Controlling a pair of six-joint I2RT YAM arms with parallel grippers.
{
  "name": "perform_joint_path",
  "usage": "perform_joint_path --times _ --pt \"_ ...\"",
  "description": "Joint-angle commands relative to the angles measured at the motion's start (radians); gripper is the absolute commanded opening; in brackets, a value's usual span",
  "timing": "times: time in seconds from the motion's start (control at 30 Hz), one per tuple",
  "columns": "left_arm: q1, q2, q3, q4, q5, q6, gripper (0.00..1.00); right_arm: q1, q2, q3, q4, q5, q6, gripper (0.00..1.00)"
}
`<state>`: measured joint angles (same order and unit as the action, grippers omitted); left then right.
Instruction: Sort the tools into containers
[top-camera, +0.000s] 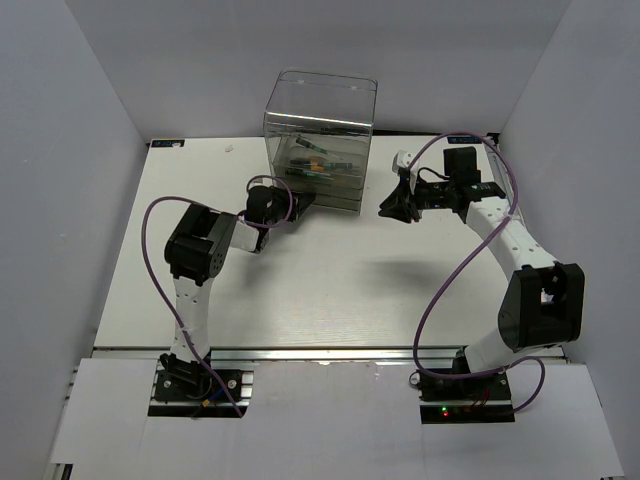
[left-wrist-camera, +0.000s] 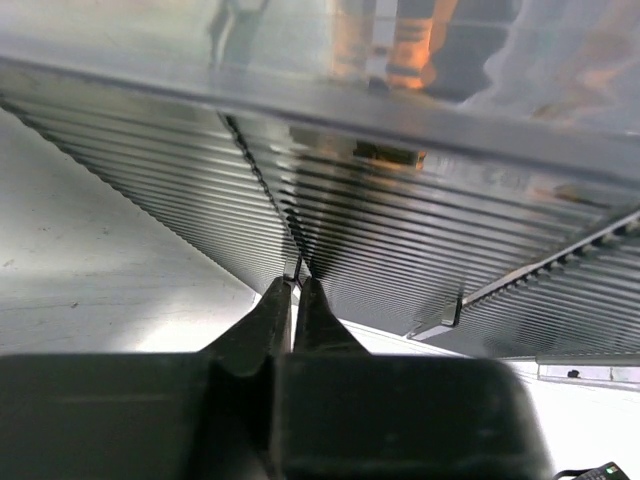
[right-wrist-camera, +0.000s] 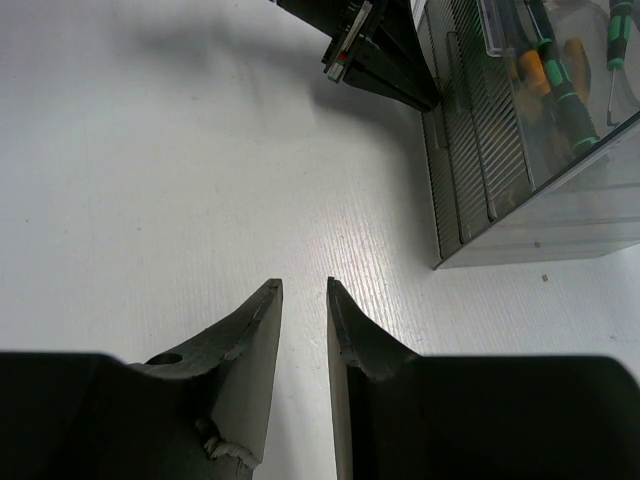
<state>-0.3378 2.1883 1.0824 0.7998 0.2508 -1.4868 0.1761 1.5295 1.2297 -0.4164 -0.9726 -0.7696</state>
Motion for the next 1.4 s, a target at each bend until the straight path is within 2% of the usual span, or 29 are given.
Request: perform_joint_path --times 0.0,0.17,0.43,0.57,0.67,0.7,0.8,0.9,0.97,1.07,1.1,1.17,1.2,1.23,1.27,1.3,1.33,1.37 --pt "-0.003 0.007 0.025 -0.008 -0.019 0.022 0.03 -0.006 -0.014 0.001 0.008 -0.031 -0.003 0.31" --pt "-0.003 -0.050 -0.044 0.001 0.011 0.054 0.01 -0.007 -0.014 -0.002 0.007 -0.029 -0.003 0.31" --pt "-0.003 -0.251 -0.343 0.032 0.070 0.138 0.00 -0.006 -0.016 -0.019 -0.007 -0.028 -0.014 0.32" --pt "-0.003 -0.306 -0.421 0.036 0.090 0.157 0.01 -0.006 -0.012 -0.026 -0.012 -0.023 -0.016 0.33" --pt "-0.003 -0.309 -0.427 0.035 0.094 0.151 0.21 -0.006 -0.008 -0.021 -0.018 -0.017 -0.017 0.37" --pt "-0.003 -0.309 -0.423 0.033 0.102 0.146 0.41 -0.004 -0.006 -0.019 -0.019 -0.012 -0.017 0.38" --pt "-0.003 -0.308 -0.397 0.018 0.126 0.151 0.64 -0.004 -0.009 -0.013 -0.025 0.003 -0.019 0.43" --pt "-0.003 -0.343 -0.392 -0.010 0.137 0.169 0.69 -0.003 -0.011 -0.015 -0.039 0.009 -0.033 0.44" --pt "-0.003 -0.380 -0.397 -0.074 0.145 0.210 0.71 -0.004 -0.014 -0.021 -0.045 0.011 -0.039 0.45" --pt "-0.004 -0.548 -0.418 -0.229 0.139 0.302 0.72 -0.003 -0.020 -0.027 -0.056 0.014 -0.052 0.45" --pt "-0.003 -0.593 -0.424 -0.358 0.131 0.325 0.72 -0.003 -0.022 -0.030 -0.056 0.017 -0.056 0.45" --pt "-0.003 -0.689 -0.423 -0.518 0.061 0.428 0.76 -0.003 -0.025 -0.036 -0.059 0.023 -0.063 0.45" --pt "-0.003 -0.776 -0.412 -0.710 0.015 0.456 0.81 -0.003 -0.025 -0.039 -0.062 0.026 -0.069 0.45" --pt "-0.003 -0.814 -0.385 -0.785 -0.023 0.482 0.83 -0.003 -0.022 -0.042 -0.064 0.029 -0.072 0.45" --pt "-0.003 -0.849 -0.369 -0.877 -0.100 0.573 0.89 -0.003 -0.022 -0.044 -0.064 0.040 -0.076 0.45" --pt "-0.001 -0.880 -0.349 -1.036 -0.152 0.597 0.96 -0.001 -0.019 -0.045 -0.065 0.046 -0.085 0.46" --pt "-0.001 -0.922 -0.307 -1.109 -0.210 0.630 0.98 0.000 -0.011 -0.044 -0.070 0.058 -0.092 0.46" --pt "0.011 -0.935 -0.287 -1.179 -0.335 0.663 0.98 0.003 -0.008 -0.042 -0.076 0.061 -0.103 0.46"
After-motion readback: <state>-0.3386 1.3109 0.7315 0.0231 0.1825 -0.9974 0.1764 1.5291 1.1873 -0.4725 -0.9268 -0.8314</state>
